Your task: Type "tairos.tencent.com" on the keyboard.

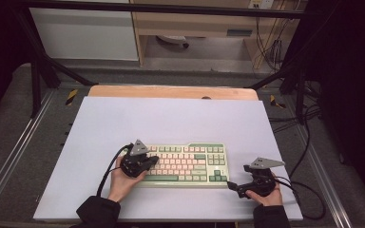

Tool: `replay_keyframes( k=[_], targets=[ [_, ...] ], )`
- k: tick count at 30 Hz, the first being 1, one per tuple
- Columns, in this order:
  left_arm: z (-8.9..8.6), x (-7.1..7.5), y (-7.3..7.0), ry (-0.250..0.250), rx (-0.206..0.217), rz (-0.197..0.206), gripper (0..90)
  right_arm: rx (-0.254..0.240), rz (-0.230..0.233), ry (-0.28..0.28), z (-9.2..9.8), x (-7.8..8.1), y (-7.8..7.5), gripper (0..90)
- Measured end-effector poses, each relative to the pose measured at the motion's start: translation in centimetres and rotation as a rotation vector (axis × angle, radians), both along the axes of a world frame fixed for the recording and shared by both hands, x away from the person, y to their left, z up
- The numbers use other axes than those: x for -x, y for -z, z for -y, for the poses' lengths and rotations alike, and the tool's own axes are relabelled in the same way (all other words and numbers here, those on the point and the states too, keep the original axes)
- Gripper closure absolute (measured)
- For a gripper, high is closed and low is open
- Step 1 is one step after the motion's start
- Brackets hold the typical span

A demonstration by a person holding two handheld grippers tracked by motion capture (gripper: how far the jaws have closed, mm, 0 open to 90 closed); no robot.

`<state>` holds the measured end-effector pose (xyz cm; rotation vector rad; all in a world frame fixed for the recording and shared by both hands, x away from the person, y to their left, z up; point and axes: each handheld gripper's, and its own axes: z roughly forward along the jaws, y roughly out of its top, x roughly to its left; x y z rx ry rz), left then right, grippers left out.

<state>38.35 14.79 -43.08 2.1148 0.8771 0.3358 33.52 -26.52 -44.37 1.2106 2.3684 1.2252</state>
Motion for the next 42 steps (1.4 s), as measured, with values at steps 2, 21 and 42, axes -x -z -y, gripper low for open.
replay_keyframes(
  k=[2,21,42],
  targets=[
    [0.0,0.0,0.1,0.000,0.000,0.000,90.0,0.001,-0.002,-0.001,0.0,0.0,0.0,0.3],
    [-2.0,1.5,-1.4,0.010,0.024,0.017,90.0,-0.001,-0.004,0.000,-0.1,0.0,0.0,0.4],
    [-5.8,2.5,-1.1,-0.037,0.023,0.005,90.0,-0.003,-0.003,-0.001,-0.1,0.1,0.0,0.4]
  ],
)
